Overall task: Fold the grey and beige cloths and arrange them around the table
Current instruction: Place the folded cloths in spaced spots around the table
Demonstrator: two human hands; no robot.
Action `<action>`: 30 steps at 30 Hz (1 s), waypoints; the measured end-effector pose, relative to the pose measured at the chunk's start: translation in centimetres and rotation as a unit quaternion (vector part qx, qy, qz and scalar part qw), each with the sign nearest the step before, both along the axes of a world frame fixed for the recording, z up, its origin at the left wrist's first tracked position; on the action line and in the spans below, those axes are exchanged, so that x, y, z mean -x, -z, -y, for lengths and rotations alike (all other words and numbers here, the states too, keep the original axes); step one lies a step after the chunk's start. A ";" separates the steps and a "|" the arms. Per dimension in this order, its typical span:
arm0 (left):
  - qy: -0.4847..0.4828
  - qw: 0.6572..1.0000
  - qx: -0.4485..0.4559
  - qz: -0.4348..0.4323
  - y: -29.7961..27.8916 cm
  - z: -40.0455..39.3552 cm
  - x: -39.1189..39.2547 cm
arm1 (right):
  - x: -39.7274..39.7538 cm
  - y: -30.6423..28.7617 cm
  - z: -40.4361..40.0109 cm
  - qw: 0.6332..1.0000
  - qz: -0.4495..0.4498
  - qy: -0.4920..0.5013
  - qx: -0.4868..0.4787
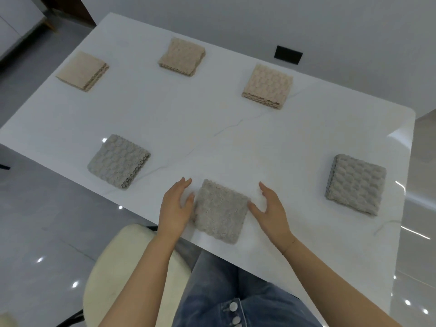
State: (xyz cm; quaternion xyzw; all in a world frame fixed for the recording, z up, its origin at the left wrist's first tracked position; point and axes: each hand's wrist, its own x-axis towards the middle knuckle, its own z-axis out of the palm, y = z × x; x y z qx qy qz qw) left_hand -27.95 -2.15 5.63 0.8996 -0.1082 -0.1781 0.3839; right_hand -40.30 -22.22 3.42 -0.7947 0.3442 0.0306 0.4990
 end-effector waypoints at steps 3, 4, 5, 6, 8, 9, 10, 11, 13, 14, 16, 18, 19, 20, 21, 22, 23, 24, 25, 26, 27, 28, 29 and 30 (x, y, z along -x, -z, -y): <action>0.049 0.997 -0.026 0.049 -0.8 0.3 -1.7 | -2.3 -0.8 0.0 0.988 0.018 -0.111 0.102; 0.063 0.996 -0.029 0.059 -1.0 0.5 -2.4 | -3.2 -1.1 -0.2 0.983 0.024 -0.131 0.127; 0.077 0.994 -0.030 0.065 -1.3 0.6 -3.1 | -4.1 -1.3 -0.5 0.978 0.027 -0.147 0.148; 0.093 0.993 -0.032 0.067 -1.5 0.7 -3.9 | -4.9 -1.6 -0.8 0.973 0.028 -0.159 0.163; 0.131 0.987 -0.047 0.078 -1.6 0.7 -5.9 | -6.5 -1.7 -1.5 0.969 0.022 -0.168 0.180; 0.147 0.984 -0.056 0.085 -1.5 0.6 -6.9 | -7.2 -1.7 -1.8 0.968 0.018 -0.167 0.184; 0.158 0.981 -0.061 0.089 -1.4 0.4 -8.0 | -8.0 -1.6 -2.2 0.968 0.012 -0.167 0.187; 0.166 0.980 -0.064 0.086 -1.2 0.1 -9.1 | -8.8 -1.5 -2.5 0.967 0.005 -0.167 0.192; 0.182 0.978 -0.069 0.073 -0.7 -0.7 -11.7 | -10.8 -1.5 -3.4 0.965 -0.013 -0.164 0.204; 0.195 0.976 -0.072 0.068 -0.4 -1.2 -13.2 | -11.9 -1.5 -4.0 0.966 -0.022 -0.155 0.205; 0.227 0.968 -0.085 0.061 -0.1 -2.2 -16.5 | -14.3 -1.5 -5.4 0.971 -0.042 -0.128 0.196; 0.249 0.961 -0.099 0.063 0.1 -3.4 -19.8 | -16.9 -1.5 -7.1 0.976 -0.052 -0.108 0.184; 0.252 0.960 -0.104 0.063 0.1 -4.1 -21.3 | -18.2 -1.5 -7.9 0.976 -0.052 -0.104 0.182; 0.251 0.961 -0.105 0.059 0.0 -4.8 -22.6 | -19.4 -1.5 -8.8 0.976 -0.050 -0.106 0.184; 0.246 0.962 -0.103 0.052 -0.1 -5.5 -23.7 | -20.5 -1.5 -9.7 0.975 -0.046 -0.109 0.188; 0.240 0.965 -0.100 0.043 -0.1 -6.2 -24.8 | -21.5 -1.5 -10.6 0.974 -0.042 -0.111 0.191; 0.236 0.966 -0.098 0.036 -0.2 -6.8 -25.8 | -22.3 -1.4 -11.3 0.975 -0.038 -0.109 0.191; 0.234 0.967 -0.099 0.032 -0.2 -7.4 -26.6 | -23.0 -1.4 -12.0 0.976 -0.034 -0.107 0.188; 0.232 0.967 -0.100 0.027 -0.2 -7.9 -27.2 | -23.5 -1.4 -12.5 0.977 -0.030 -0.105 0.182; 0.227 0.969 -0.098 0.021 -0.2 -8.3 -27.7 | -24.0 -1.4 -13.0 0.978 -0.026 -0.106 0.176; 0.216 0.972 -0.095 0.012 -0.1 -8.9 -28.1 | -24.4 -1.3 -13.3 0.979 -0.024 -0.110 0.170; 0.200 0.976 -0.088 0.003 0.0 -9.6 -28.4 | -24.7 -1.2 -13.7 0.979 -0.025 -0.115 0.163; 0.181 0.980 -0.082 -0.006 0.1 -10.3 -28.8 | -25.0 -1.1 -14.1 0.980 -0.026 -0.118 0.157; 0.165 0.983 -0.079 -0.014 0.2 -11.1 -29.0 | -25.2 -0.9 -14.4 0.982 -0.027 -0.116 0.148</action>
